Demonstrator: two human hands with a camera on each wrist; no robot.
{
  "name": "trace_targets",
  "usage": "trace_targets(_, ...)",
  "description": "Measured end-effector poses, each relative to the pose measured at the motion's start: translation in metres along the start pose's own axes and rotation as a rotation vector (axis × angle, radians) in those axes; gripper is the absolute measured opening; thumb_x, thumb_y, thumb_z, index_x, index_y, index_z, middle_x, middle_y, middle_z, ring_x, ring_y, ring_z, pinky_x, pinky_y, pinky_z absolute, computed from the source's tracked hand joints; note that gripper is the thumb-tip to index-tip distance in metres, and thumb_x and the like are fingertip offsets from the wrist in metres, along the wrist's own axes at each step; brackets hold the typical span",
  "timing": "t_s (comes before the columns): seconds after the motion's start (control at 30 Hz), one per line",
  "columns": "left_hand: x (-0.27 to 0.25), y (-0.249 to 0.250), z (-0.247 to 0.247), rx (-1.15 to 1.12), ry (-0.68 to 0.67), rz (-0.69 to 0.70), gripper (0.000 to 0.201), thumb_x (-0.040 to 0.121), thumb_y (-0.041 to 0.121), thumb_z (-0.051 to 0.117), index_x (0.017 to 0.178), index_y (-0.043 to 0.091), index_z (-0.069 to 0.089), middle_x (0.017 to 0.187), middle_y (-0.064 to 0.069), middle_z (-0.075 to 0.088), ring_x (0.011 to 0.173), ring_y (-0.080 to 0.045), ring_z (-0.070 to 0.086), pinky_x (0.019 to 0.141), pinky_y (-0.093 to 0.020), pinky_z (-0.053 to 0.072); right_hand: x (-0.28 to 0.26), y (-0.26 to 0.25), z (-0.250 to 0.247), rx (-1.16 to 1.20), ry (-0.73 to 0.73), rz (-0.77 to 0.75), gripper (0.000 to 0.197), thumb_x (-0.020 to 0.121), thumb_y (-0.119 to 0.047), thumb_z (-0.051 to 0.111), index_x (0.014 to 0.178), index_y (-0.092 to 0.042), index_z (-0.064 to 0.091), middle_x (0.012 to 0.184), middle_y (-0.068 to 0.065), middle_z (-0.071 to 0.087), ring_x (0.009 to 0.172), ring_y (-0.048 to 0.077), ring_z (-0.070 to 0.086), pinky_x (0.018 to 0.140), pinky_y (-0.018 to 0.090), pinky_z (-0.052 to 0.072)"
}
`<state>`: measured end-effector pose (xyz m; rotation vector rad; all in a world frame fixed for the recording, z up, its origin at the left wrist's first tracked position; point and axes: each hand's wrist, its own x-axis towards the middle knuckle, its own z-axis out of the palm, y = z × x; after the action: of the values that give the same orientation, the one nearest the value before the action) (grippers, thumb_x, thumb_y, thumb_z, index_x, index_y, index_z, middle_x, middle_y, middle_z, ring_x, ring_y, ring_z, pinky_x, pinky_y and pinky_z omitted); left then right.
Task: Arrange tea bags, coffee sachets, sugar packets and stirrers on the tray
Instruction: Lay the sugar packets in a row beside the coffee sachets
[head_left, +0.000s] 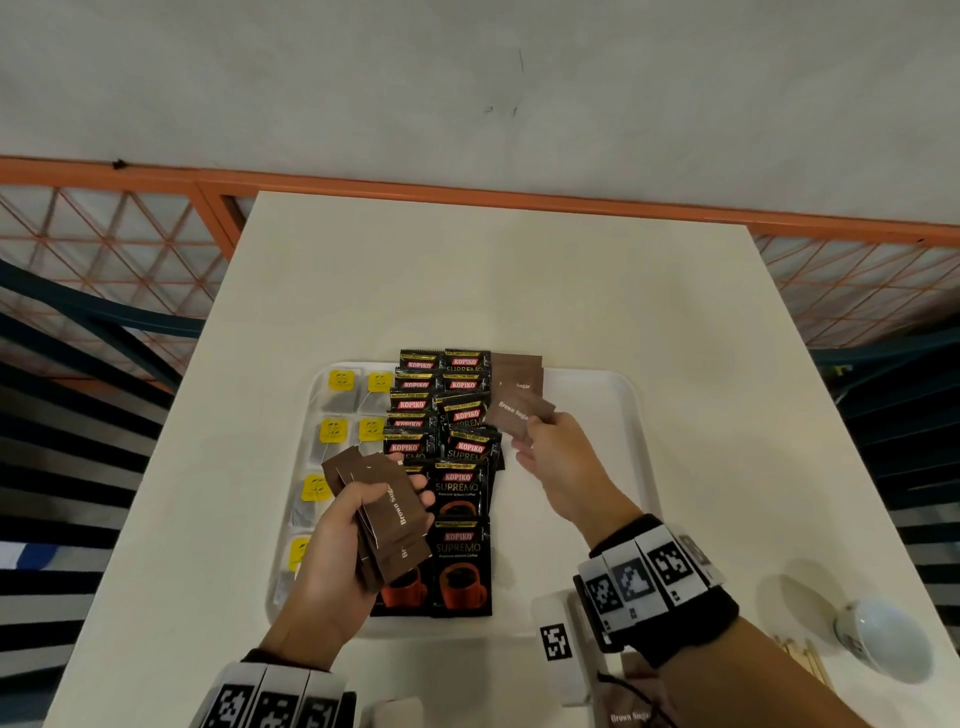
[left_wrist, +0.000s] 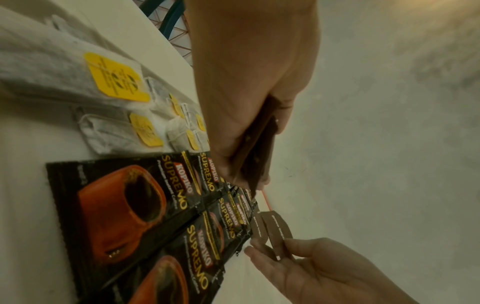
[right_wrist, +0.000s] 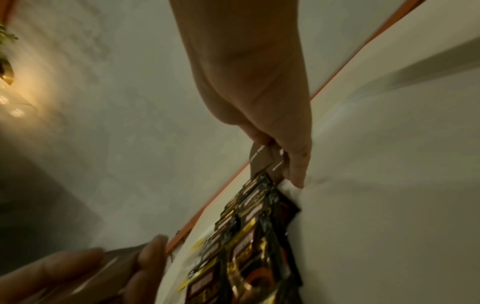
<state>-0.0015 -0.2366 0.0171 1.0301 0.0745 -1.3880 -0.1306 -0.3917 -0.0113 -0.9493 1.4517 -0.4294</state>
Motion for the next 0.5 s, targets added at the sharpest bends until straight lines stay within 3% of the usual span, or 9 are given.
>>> trace_targets(0.07, 0.001, -0.001, 0.0, 0.029, 0.007, 0.001, 0.032, 0.089, 0.012, 0.038, 0.113, 0.012, 0.06, 0.09, -0.009, 0.072, 0.076, -0.021, 0.07, 0.069, -0.033, 0.058, -0.002, 0.006, 0.009, -0.004, -0.028, 0.016, 0.031, 0.096, -0.017, 0.037, 0.124, -0.006, 0.044, 0.108, 0.009, 0.056, 0.098, 0.019, 0.054, 0.09, 0.035, 0.047)
trace_targets(0.17, 0.002, 0.0, 0.001, 0.058, 0.0, -0.008, 0.033, 0.089, 0.015, 0.039, 0.113, 0.011, 0.061, 0.093, -0.01, 0.071, 0.078, -0.022, 0.069, 0.076, -0.036, 0.052, -0.004, 0.009, 0.017, 0.022, -0.038, 0.01, 0.032, 0.096, -0.015, 0.036, 0.124, -0.002, 0.042, 0.093, 0.002, 0.049, 0.083, 0.013, 0.048, 0.083, 0.031, 0.043)
trace_targets(0.3, 0.001, 0.001, 0.0, 0.011, 0.002, 0.011, 0.031, 0.09, 0.012, 0.038, 0.109, 0.015, 0.061, 0.091, -0.01, 0.072, 0.077, -0.022, 0.07, 0.073, -0.034, 0.058, -0.003, 0.002, 0.009, 0.024, 0.038, -0.04, 0.024, 0.097, -0.014, 0.036, 0.12, -0.008, 0.042, 0.106, 0.003, 0.051, 0.099, 0.016, 0.05, 0.093, 0.034, 0.044)
trace_targets(0.37, 0.001, 0.002, -0.002, -0.016, 0.007, 0.009, 0.032, 0.089, 0.011, 0.038, 0.112, 0.015, 0.06, 0.092, -0.012, 0.072, 0.077, -0.022, 0.071, 0.069, -0.033, 0.059, 0.004, -0.003, 0.0, 0.001, 0.085, -0.098, 0.028, 0.097, -0.015, 0.038, 0.122, -0.005, 0.047, 0.102, 0.003, 0.053, 0.089, 0.014, 0.05, 0.085, 0.03, 0.046)
trace_targets(0.43, 0.0, 0.001, -0.003, -0.014, 0.008, 0.005, 0.031, 0.089, 0.011, 0.038, 0.112, 0.013, 0.06, 0.092, -0.012, 0.072, 0.078, -0.023, 0.071, 0.067, -0.032, 0.06, 0.014, -0.006, -0.009, -0.039, 0.136, -0.145, 0.029, 0.097, -0.016, 0.041, 0.12, -0.004, 0.053, 0.086, -0.001, 0.051, 0.071, 0.009, 0.045, 0.067, 0.022, 0.04)
trace_targets(0.5, 0.0, 0.001, -0.003, -0.005, 0.004, 0.006, 0.031, 0.089, 0.011, 0.039, 0.111, 0.012, 0.06, 0.093, -0.013, 0.072, 0.078, -0.023, 0.071, 0.067, -0.032, 0.059, 0.02, -0.008, -0.02, -0.101, 0.162, -0.161, 0.027, 0.096, -0.016, 0.046, 0.115, -0.001, 0.057, 0.081, -0.002, 0.051, 0.071, 0.011, 0.045, 0.064, 0.02, 0.036)
